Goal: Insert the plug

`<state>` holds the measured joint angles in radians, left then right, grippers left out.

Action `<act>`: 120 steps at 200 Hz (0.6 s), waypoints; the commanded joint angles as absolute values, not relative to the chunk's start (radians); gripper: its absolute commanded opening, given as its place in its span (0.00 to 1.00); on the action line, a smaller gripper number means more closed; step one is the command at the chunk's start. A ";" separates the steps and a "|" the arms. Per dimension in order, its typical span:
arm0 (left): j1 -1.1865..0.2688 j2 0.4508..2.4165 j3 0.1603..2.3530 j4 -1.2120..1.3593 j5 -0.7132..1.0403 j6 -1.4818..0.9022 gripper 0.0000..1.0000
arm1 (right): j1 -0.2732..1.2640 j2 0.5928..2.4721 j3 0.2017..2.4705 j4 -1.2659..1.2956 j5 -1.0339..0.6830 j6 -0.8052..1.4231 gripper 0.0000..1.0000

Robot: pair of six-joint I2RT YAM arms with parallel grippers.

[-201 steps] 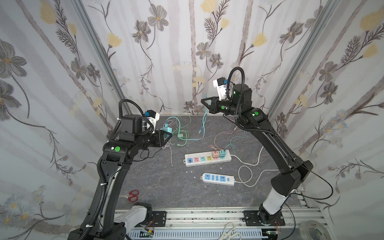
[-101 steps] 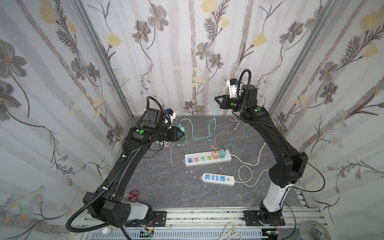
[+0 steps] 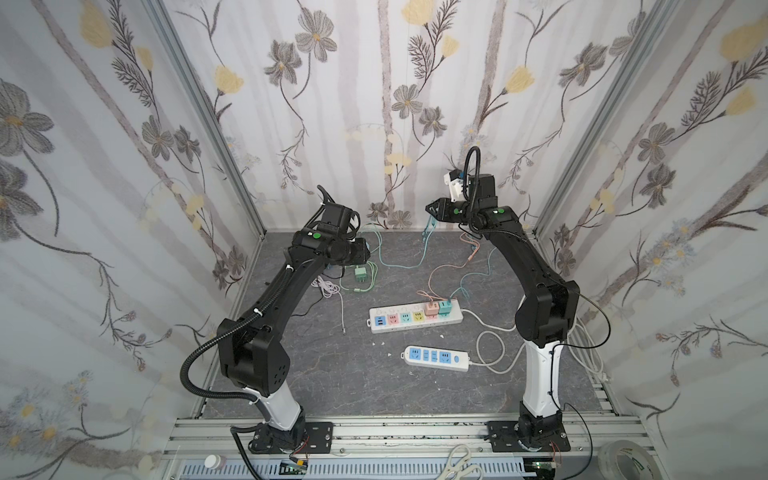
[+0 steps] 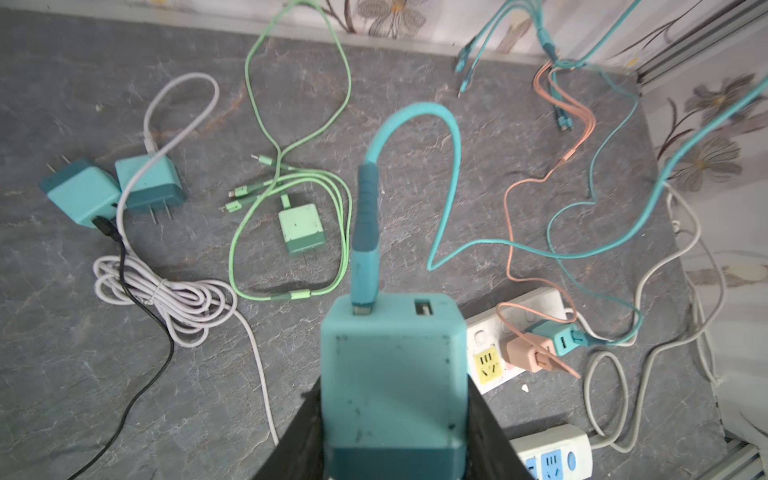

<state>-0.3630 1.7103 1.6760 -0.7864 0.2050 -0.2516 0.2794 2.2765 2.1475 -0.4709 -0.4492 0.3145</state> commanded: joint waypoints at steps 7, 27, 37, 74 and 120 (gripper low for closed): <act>-0.370 1.721 1.637 -0.804 0.159 -0.251 0.00 | 0.271 2.176 2.014 -0.543 -0.274 0.256 1.00; -0.370 1.721 1.614 -0.808 0.164 -0.236 0.00 | 0.261 2.055 1.845 -0.489 -0.201 0.255 0.99; -0.370 1.721 1.609 -0.813 0.171 -0.227 0.00 | 0.259 1.984 1.749 -0.442 -0.158 0.244 0.99; -0.382 1.733 1.603 -0.823 0.199 -0.190 0.00 | 0.241 1.744 1.468 -0.303 -0.025 0.191 0.99; -0.420 1.773 1.632 -0.852 0.195 -0.166 0.00 | 0.186 1.613 1.320 -0.293 -0.067 0.232 1.00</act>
<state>-0.4103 1.7561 1.6115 -0.8341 0.1894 -0.1841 0.1967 1.6314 1.3403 -0.3344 -0.0448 0.2276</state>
